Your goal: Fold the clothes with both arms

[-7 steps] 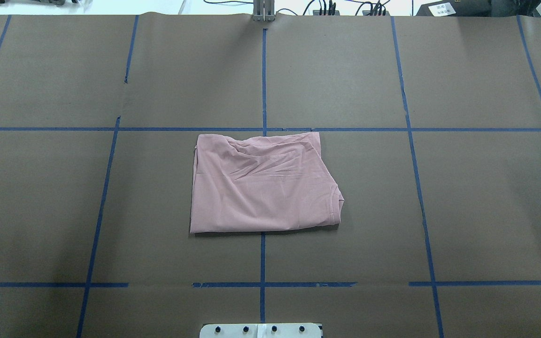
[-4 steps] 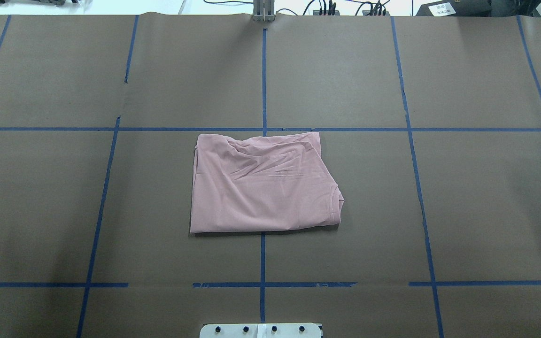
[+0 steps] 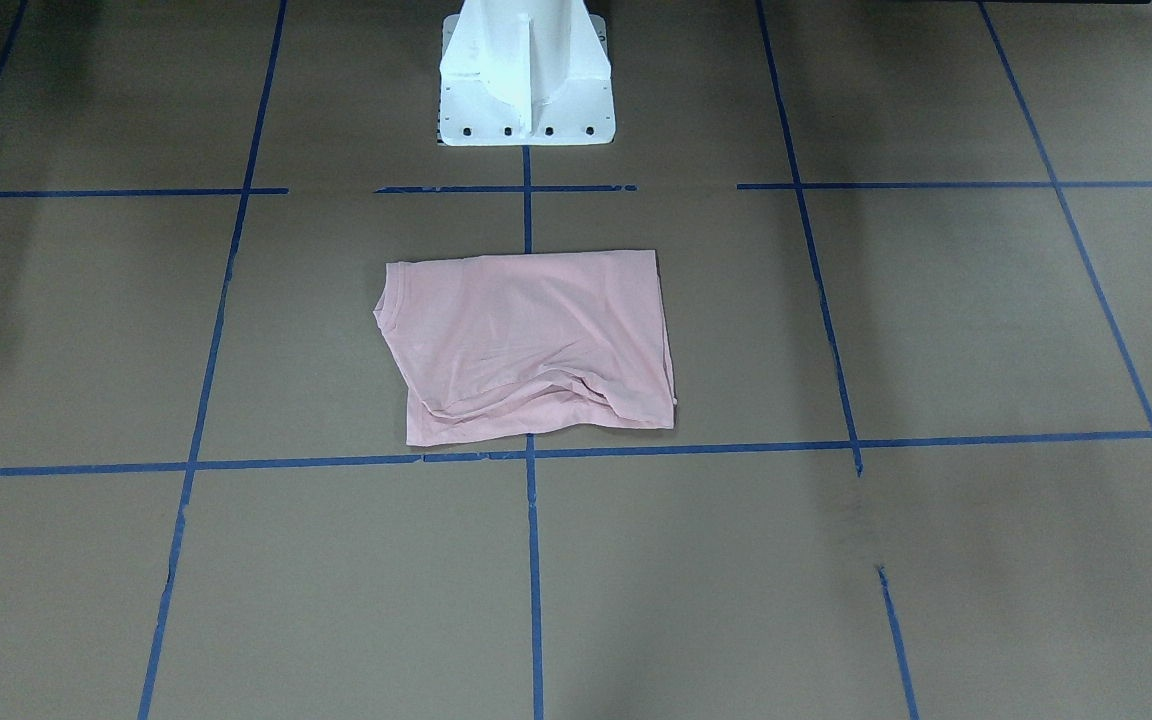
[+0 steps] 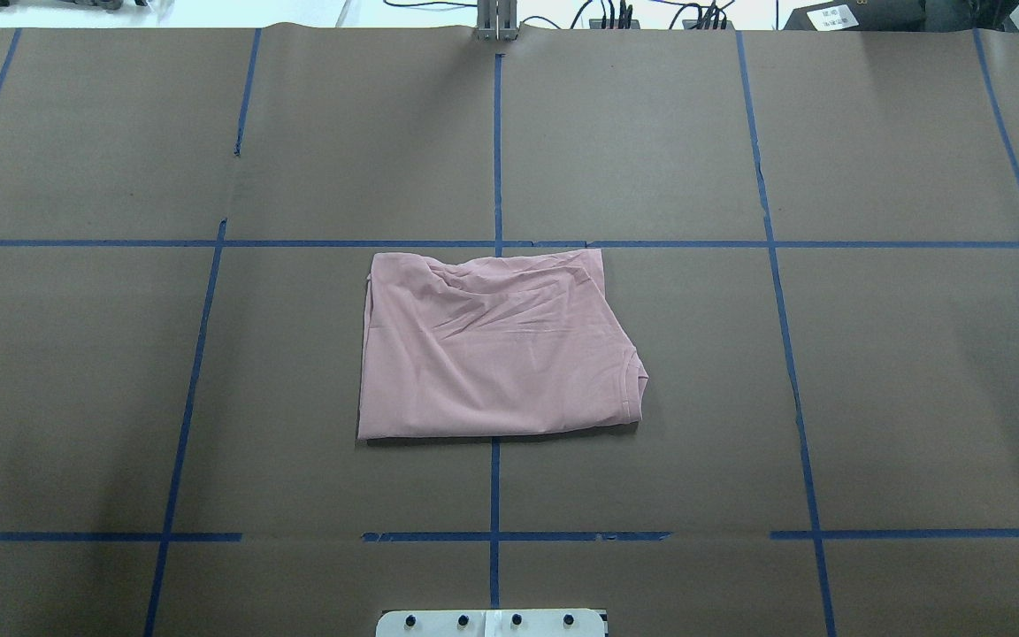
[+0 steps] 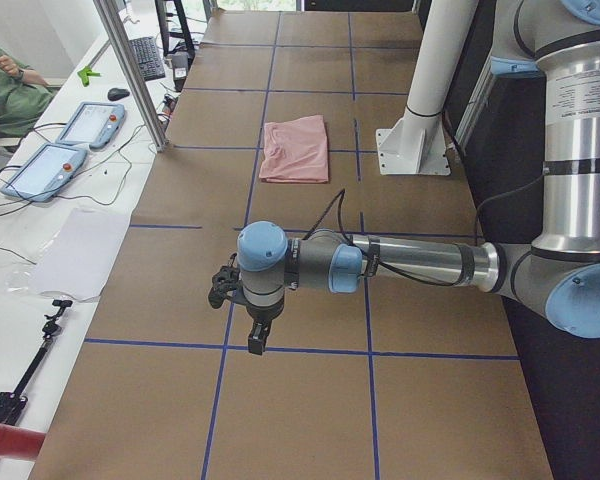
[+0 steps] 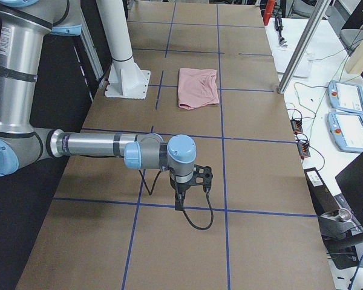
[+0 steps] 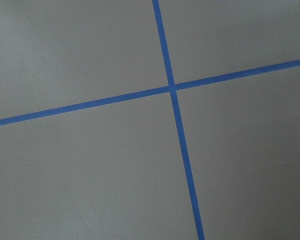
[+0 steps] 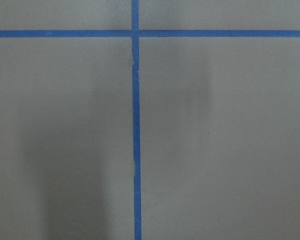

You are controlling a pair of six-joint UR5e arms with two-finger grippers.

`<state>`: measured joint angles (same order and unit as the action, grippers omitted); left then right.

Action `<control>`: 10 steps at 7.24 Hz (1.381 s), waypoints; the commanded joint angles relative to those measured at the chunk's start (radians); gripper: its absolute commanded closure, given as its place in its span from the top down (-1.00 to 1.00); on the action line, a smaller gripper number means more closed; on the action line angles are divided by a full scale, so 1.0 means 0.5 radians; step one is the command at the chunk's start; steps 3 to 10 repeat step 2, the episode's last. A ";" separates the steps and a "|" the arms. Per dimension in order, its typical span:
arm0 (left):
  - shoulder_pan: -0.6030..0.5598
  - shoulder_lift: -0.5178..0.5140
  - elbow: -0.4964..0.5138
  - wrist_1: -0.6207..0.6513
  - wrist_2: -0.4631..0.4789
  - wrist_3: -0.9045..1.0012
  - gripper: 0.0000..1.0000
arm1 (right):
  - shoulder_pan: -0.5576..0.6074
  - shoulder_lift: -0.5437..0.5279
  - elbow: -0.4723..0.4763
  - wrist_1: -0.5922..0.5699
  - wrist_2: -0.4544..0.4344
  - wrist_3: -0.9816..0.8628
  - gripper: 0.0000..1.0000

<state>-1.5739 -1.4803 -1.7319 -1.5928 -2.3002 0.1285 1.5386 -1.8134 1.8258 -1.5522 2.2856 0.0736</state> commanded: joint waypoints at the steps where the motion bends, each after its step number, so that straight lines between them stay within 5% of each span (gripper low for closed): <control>1: 0.000 0.000 0.000 0.001 0.002 -0.002 1.00 | 0.000 -0.003 -0.001 0.000 0.000 0.000 1.00; 10: 0.000 0.000 0.000 0.001 0.005 -0.002 1.00 | 0.000 -0.003 -0.001 0.000 0.000 0.000 1.00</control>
